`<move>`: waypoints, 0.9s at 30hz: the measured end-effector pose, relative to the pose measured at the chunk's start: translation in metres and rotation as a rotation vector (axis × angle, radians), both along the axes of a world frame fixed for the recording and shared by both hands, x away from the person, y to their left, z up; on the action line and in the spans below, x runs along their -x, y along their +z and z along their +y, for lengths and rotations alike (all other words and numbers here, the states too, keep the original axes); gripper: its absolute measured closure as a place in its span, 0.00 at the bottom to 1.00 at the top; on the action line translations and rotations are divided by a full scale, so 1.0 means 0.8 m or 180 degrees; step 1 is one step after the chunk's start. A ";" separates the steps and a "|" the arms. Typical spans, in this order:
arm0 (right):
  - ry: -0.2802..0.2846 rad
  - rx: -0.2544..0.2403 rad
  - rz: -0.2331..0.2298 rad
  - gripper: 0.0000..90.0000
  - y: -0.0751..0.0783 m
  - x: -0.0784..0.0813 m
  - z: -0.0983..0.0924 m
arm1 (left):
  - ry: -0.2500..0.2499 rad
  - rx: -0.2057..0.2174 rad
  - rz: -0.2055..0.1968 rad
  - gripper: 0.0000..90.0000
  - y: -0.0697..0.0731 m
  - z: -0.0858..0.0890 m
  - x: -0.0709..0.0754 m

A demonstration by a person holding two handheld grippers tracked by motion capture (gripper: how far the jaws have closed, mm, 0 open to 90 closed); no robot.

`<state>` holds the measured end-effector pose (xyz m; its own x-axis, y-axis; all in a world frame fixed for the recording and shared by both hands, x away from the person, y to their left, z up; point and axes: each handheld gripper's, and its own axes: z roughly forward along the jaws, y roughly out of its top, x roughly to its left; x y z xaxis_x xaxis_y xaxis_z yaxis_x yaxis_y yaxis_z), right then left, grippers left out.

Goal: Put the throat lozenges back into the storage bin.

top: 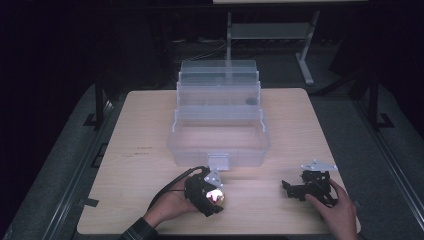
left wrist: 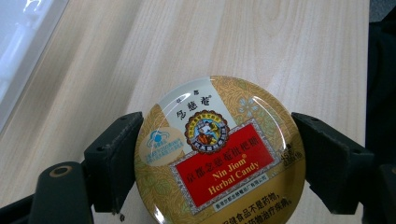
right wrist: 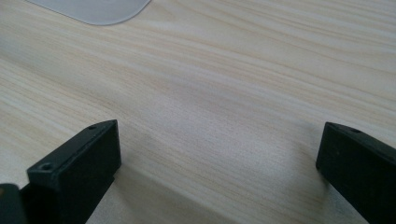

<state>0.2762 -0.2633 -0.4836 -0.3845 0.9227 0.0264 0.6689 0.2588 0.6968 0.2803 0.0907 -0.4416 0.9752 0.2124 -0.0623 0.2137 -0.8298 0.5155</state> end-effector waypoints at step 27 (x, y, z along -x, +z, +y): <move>0.0001 -0.0001 0.0000 0.00 0.000 0.000 0.000 | 0.0004 0.0079 0.0005 0.22 0.037 0.006 -0.007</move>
